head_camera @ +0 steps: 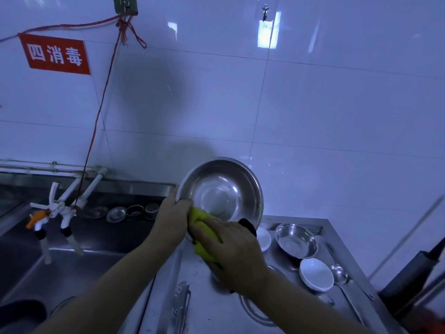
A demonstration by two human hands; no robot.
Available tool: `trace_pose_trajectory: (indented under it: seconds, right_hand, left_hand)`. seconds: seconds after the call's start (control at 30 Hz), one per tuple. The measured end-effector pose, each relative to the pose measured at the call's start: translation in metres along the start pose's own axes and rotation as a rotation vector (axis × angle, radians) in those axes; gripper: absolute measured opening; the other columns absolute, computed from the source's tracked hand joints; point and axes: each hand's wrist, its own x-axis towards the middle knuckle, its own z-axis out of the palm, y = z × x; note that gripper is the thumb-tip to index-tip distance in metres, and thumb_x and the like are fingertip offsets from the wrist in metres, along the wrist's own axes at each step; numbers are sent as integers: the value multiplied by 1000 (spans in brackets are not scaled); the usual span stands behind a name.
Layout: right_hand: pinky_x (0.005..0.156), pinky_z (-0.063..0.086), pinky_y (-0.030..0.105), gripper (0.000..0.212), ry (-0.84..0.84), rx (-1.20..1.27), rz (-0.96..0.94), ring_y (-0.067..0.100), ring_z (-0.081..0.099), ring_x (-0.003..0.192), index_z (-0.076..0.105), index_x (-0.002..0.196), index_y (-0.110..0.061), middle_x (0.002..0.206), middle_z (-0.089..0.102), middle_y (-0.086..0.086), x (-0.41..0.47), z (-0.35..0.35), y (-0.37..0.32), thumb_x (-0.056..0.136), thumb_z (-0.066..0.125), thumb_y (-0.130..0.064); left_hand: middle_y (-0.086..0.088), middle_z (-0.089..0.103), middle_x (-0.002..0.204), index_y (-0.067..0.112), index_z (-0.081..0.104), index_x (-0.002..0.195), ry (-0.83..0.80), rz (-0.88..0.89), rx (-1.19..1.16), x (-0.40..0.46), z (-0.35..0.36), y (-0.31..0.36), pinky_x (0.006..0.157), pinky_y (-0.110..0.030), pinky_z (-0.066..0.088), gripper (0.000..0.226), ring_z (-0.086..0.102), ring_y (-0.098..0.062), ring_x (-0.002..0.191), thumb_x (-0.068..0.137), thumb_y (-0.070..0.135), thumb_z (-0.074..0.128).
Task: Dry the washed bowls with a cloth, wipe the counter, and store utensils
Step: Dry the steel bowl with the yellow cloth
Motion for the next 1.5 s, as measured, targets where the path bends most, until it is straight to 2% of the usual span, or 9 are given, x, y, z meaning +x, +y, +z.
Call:
trace_pose_trajectory:
  seconds: [0.2, 0.3, 0.4, 0.57, 0.77, 0.87, 1.07, 1.3, 1.5]
  right_hand:
    - [71, 54, 35, 24, -97, -204, -376, 22, 67, 80, 73, 104, -23, 92, 71, 6, -15, -17, 55, 85, 67, -10]
    - [66, 54, 34, 24, -215, -192, -369, 21, 67, 74, 72, 103, -24, 88, 70, 4, -15, -23, 64, 81, 72, -14]
    - [61, 54, 32, 29, -277, -157, -300, 20, 66, 69, 72, 102, -26, 85, 70, 3, -16, -25, 67, 75, 78, -19]
    - [55, 53, 29, 38, -340, -126, -251, 16, 65, 65, 71, 104, -30, 84, 70, -1, -11, -27, 64, 68, 83, -26]
    - [56, 53, 30, 25, -222, -51, -234, 18, 65, 67, 73, 104, -20, 86, 71, 3, -8, -35, 63, 80, 76, -26]
    - [68, 54, 33, 29, 23, 9, -123, 21, 66, 80, 72, 111, -12, 100, 71, 7, -10, -40, 69, 87, 65, -26]
    - [88, 39, 27, 51, 271, 57, 337, 19, 51, 102, 61, 123, -9, 112, 67, 12, -10, -40, 69, 84, 57, -42]
    - [93, 29, 35, 73, 256, 46, 289, 22, 48, 118, 68, 116, -14, 125, 62, 4, 13, -27, 34, 92, 24, -67]
    - [97, 34, 50, 23, 220, -118, 21, 18, 53, 116, 73, 99, -26, 113, 67, -9, 17, -16, 11, 93, 52, -31]
  left_hand:
    - [-6, 70, 83, 8, 60, 110, -281, -250, 151, 8, -25, 3, 57, -24, 49, 45, 66, -18, 71, 67, 17, 55]
    - [-7, 64, 110, 25, 29, 143, -341, -325, 231, 6, -30, -5, 65, -31, 55, 63, 65, -19, 88, 89, 17, 60]
    - [6, 44, 128, 29, 9, 148, -302, -36, 672, -6, -37, -10, 96, -36, 44, 88, 48, -13, 115, 80, 43, 64]
    - [7, 67, 103, 26, 65, 103, -307, 858, 1300, -36, -21, -15, 101, -28, 34, 36, 57, -15, 110, 79, 44, 46]
    - [6, 65, 77, 24, 69, 80, -424, 987, 1295, -28, -14, -17, 89, -24, 43, 5, 62, -13, 79, 75, 25, 69]
    - [9, 62, 73, 24, 63, 75, -369, 729, 1065, -27, -16, -13, 64, -16, 40, 12, 57, -7, 69, 81, 19, 54]
    - [2, 55, 67, 10, 59, 76, -223, -15, 188, -30, 0, -10, 57, -15, 39, 25, 49, -6, 63, 94, -1, 45]
    - [-13, 64, 84, 8, 62, 88, -49, -326, -351, -26, 25, 4, 76, -34, 51, 28, 61, -21, 79, 97, 27, 43]
    - [-8, 73, 73, 12, 77, 63, -106, -432, -574, -24, 34, 14, 47, -19, 52, 71, 70, -16, 62, 96, 52, 28]
